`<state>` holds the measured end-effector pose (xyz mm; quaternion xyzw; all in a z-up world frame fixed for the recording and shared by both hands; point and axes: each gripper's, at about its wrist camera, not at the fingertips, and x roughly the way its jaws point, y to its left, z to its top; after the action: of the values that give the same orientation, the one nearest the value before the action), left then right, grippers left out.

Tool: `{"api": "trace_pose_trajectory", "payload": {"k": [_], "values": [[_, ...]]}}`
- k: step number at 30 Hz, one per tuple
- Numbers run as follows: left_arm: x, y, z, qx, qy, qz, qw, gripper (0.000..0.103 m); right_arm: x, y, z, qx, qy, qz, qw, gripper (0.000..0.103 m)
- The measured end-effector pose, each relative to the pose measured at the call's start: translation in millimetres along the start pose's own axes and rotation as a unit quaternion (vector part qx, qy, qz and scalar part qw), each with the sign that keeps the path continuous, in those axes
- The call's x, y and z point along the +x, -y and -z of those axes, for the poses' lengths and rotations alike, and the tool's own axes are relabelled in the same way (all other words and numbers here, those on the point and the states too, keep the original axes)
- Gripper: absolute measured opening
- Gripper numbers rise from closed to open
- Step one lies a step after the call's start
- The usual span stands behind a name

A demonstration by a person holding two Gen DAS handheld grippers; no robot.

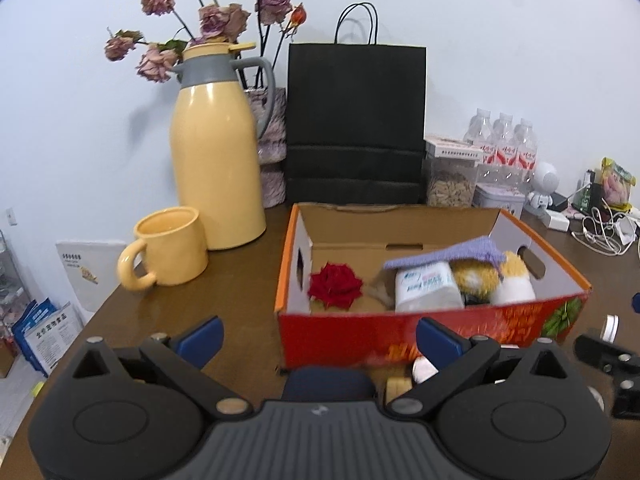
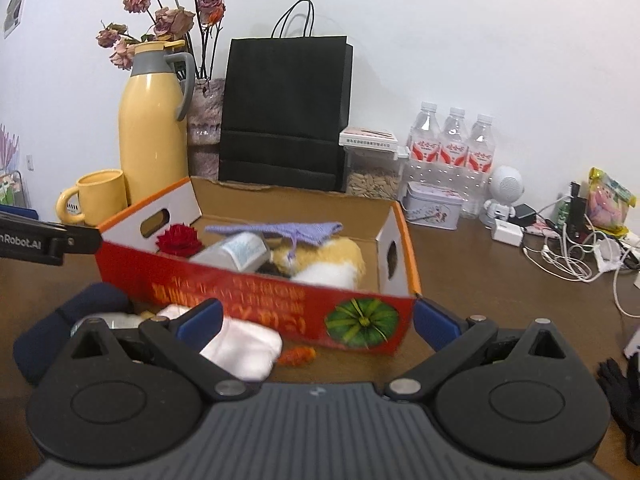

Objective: Organize objects
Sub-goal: 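Withdraw both tools from the red box back over the table, then grasp the navy glasses case with the left tool while the right tool grasps a white bottle cap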

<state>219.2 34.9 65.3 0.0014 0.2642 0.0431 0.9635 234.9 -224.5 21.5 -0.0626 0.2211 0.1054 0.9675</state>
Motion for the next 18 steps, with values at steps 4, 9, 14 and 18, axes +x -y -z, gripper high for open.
{"api": "trace_pose_trajectory", "payload": {"k": [4, 9, 14, 18], "values": [[-12, -5, 13, 0.0, -0.008, -0.011, 0.9999, 0.103, -15, 11, 13, -0.005, -0.009, -0.001, 1.0, 0.103], [-26, -13, 30, -0.009, -0.016, -0.024, 0.9995, 0.103, -30, 29, 29, -0.005, -0.022, -0.003, 1.0, 0.103], [-31, -22, 45, -0.032, -0.033, -0.031, 0.9985, 0.103, -39, 46, 44, -0.015, -0.029, 0.002, 0.999, 0.103], [-30, -21, 53, -0.03, -0.047, -0.036, 0.9978, 0.103, -41, 60, 54, -0.028, -0.031, 0.004, 0.999, 0.103]]}}
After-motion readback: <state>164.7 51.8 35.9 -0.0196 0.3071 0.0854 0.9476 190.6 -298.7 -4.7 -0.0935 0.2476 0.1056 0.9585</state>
